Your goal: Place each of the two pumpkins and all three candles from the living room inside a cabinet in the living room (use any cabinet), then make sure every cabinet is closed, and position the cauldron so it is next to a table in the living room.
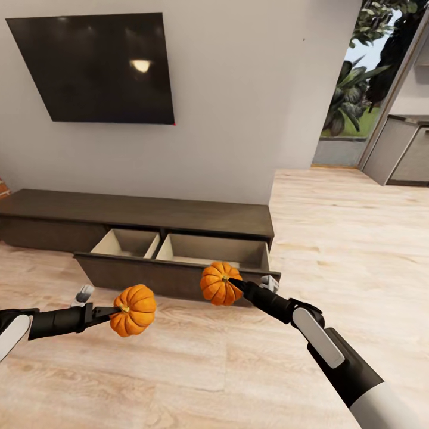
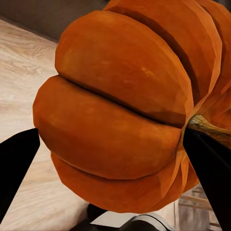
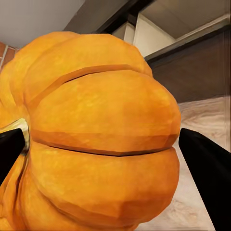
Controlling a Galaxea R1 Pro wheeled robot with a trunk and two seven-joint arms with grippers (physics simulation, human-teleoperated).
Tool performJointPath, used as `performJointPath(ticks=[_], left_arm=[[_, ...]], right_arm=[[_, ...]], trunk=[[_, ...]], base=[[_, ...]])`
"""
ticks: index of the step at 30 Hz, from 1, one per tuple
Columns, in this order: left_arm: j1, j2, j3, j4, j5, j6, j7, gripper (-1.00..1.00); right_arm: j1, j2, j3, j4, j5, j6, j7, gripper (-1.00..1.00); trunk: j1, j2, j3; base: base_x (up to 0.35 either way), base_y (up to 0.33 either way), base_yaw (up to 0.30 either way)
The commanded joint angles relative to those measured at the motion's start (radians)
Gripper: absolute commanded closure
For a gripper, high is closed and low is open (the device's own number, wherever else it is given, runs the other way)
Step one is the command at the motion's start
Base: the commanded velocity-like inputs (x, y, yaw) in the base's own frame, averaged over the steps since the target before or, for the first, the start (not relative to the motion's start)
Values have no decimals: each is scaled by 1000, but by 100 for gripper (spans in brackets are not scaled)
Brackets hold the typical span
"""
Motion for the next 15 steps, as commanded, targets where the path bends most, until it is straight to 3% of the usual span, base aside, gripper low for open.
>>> performJointPath(ticks=[1, 15], left_arm=[[-1, 1, -2, 0, 1, 3, -2, 100], [-1, 1, -4, 0, 0, 5, -2, 100]], right_arm=[[-1, -1, 1, 7, -5, 2, 0, 100], [-1, 0, 1, 25, -3, 2, 0, 100]], trunk=[[-4, 7, 2], [-58, 105, 46]], base=[[6, -4, 0], [1, 0, 0]])
